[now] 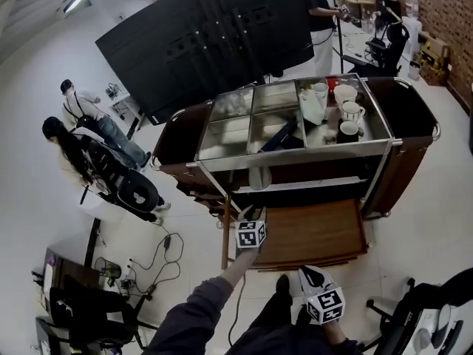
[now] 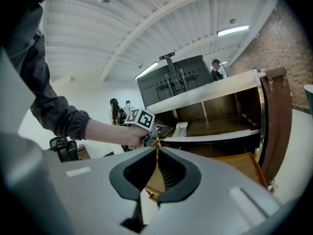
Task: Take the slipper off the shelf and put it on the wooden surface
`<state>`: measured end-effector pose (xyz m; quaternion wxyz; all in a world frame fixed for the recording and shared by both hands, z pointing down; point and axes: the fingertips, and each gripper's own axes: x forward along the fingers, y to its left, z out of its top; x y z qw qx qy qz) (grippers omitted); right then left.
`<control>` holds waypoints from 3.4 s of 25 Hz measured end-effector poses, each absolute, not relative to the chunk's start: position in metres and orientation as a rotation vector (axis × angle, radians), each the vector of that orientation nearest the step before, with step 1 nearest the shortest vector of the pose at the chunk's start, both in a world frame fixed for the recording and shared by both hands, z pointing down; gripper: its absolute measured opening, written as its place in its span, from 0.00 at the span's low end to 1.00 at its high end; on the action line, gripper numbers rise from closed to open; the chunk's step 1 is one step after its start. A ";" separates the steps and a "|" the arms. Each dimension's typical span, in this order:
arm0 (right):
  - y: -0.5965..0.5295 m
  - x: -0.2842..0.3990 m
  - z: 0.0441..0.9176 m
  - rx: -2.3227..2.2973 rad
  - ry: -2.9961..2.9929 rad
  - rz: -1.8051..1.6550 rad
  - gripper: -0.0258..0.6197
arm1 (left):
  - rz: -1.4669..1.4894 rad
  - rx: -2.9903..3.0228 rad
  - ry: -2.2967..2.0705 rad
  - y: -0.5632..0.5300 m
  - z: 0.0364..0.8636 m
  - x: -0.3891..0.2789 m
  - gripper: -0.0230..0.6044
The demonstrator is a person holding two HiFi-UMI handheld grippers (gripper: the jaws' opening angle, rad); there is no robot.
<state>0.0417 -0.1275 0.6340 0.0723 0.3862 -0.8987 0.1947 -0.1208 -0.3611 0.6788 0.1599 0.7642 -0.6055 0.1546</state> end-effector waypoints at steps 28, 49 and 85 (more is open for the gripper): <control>-0.194 0.065 0.663 1.340 -2.533 0.623 0.04 | 0.417 1.920 -1.755 -0.469 0.774 -0.188 0.07; -0.080 0.099 0.663 1.210 -2.542 0.549 0.04 | 0.432 1.817 -1.755 -0.229 0.859 -0.170 0.20; -0.033 0.029 0.614 1.033 -2.709 0.336 0.04 | 0.141 2.320 -1.545 -0.023 0.625 -0.018 0.06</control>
